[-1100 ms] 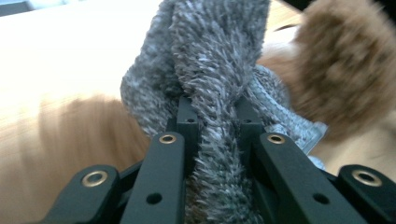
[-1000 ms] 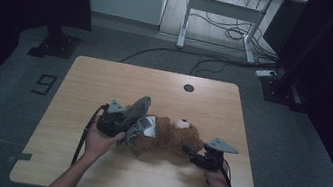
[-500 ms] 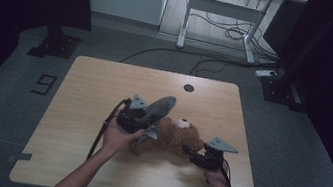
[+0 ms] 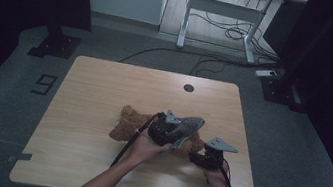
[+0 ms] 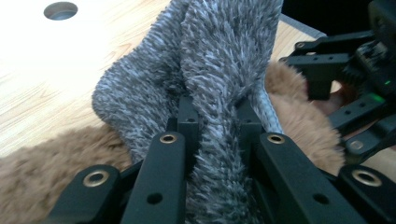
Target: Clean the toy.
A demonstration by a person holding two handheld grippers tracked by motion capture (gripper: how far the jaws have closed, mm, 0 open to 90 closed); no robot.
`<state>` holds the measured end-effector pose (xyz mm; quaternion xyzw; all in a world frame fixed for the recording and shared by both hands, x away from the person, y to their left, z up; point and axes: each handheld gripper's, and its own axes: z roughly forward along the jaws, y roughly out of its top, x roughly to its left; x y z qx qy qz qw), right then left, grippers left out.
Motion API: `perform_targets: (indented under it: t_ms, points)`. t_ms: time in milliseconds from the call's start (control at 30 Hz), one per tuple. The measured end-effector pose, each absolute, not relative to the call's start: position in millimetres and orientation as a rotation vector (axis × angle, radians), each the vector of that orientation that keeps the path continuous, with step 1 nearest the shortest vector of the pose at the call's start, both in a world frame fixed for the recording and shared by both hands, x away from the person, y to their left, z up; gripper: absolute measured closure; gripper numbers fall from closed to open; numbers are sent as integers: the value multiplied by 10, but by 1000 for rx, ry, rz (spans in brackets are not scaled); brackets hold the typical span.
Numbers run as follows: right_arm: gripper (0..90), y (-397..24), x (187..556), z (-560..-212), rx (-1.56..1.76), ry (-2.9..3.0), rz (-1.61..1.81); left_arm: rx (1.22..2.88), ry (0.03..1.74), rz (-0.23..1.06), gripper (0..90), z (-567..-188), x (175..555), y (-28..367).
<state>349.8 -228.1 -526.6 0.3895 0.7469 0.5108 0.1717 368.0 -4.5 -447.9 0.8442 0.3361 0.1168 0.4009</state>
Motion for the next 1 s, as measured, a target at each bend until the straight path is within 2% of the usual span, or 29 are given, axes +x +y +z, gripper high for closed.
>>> perform_targets:
  t_ms: [233, 500, 667, 800, 1000]
  points:
    - [398, -2294, 3498, -5270, 1101, 2137, 1457, 2140, 861, 321, 781, -4514, 3580, 235]
    - [400, -2286, 3502, -5274, 1115, 2128, 1455, 2141, 868, 418, 781, -4473, 3423, 556]
    - [402, -2284, 3501, -5275, 1118, 2124, 1455, 2163, 899, 530, 780, -4443, 3399, 782]
    - [403, -2289, 3502, -5281, 1119, 2121, 1461, 2136, 978, 522, 779, -4440, 3454, 1012]
    - [406, -2283, 3491, -5286, 1110, 2127, 1460, 2060, 1055, 398, 779, -4577, 3492, 1225]
